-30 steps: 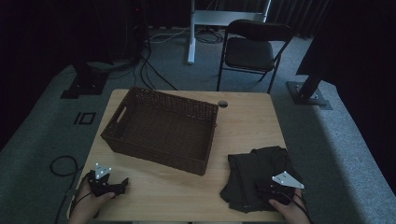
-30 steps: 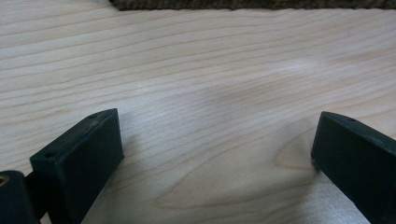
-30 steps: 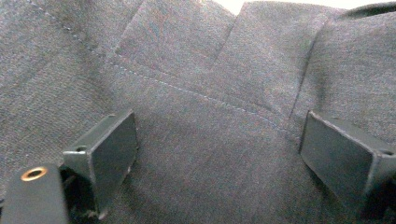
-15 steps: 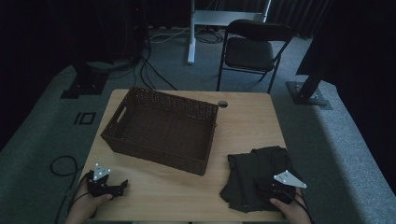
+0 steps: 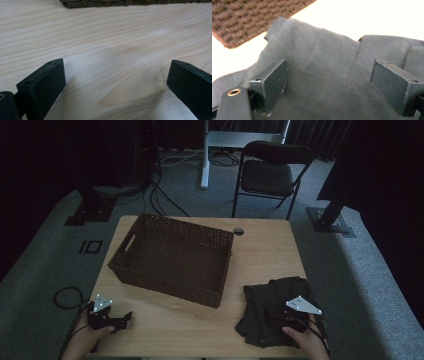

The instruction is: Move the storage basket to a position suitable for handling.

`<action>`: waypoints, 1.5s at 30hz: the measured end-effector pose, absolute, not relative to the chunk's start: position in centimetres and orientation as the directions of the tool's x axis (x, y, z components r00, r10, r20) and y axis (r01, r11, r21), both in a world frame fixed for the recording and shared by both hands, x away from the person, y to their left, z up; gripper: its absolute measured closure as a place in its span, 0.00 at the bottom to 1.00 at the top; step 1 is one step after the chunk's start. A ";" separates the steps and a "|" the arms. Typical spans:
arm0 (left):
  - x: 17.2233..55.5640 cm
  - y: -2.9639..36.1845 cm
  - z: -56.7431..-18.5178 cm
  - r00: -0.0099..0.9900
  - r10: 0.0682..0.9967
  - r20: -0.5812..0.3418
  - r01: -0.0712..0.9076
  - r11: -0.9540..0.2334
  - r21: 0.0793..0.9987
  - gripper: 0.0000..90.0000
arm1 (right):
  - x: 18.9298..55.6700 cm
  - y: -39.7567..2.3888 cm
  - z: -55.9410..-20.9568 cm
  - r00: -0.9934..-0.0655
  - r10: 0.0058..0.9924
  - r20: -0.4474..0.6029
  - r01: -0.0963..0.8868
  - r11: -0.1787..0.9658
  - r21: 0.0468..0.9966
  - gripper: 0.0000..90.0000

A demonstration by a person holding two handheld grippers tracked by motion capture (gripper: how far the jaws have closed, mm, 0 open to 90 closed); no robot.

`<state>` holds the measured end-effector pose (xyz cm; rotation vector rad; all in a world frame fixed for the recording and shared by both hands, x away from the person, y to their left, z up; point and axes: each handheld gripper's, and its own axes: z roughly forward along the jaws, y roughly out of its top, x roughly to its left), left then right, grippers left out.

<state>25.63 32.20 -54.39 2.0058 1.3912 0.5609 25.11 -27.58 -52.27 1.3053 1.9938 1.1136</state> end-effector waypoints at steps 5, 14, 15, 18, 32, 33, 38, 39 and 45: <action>26.1 32.8 -53.8 0.339 0.940 -0.026 0.667 -0.221 0.712 0.03 | 25.6 -26.5 -51.3 -0.422 0.906 0.024 0.469 0.195 0.861 0.14; 26.8 33.7 -52.1 0.349 0.937 -0.018 0.631 -0.220 0.744 0.03 | 26.5 -24.7 -49.7 -0.449 0.893 0.011 0.435 0.208 0.876 0.14; 26.8 33.7 -52.1 0.349 0.937 -0.018 0.631 -0.220 0.744 0.03 | 26.6 -24.6 -49.4 -0.452 0.892 0.014 0.431 0.205 0.879 0.14; 27.2 33.9 -50.9 0.357 0.934 -0.017 0.611 -0.220 0.760 0.03 | 26.9 -24.2 -48.8 -0.457 0.889 0.015 0.423 0.202 0.884 0.14; 29.2 33.9 -46.0 0.372 0.928 -0.001 0.529 -0.212 0.822 0.03 | 27.8 -21.1 -47.5 -0.513 0.858 0.015 0.395 0.220 0.892 0.14; 29.2 33.9 -46.0 0.372 0.928 -0.001 0.529 -0.212 0.822 0.03 | 27.8 -21.1 -47.5 -0.513 0.858 0.015 0.395 0.220 0.892 0.14; 30.3 34.0 -44.4 0.375 0.927 0.005 0.503 -0.208 0.839 0.03 | 28.1 -19.9 -46.9 -0.528 0.849 0.016 0.381 0.220 0.898 0.14; 30.3 34.0 -44.4 0.375 0.927 0.005 0.503 -0.208 0.839 0.03 | 28.1 -19.9 -46.9 -0.528 0.849 0.016 0.381 0.220 0.898 0.14; 31.6 34.3 -43.5 0.350 0.937 -0.016 0.493 -0.170 0.853 0.03 | 28.4 -19.2 -46.2 -0.531 0.847 0.019 0.368 0.210 0.906 0.14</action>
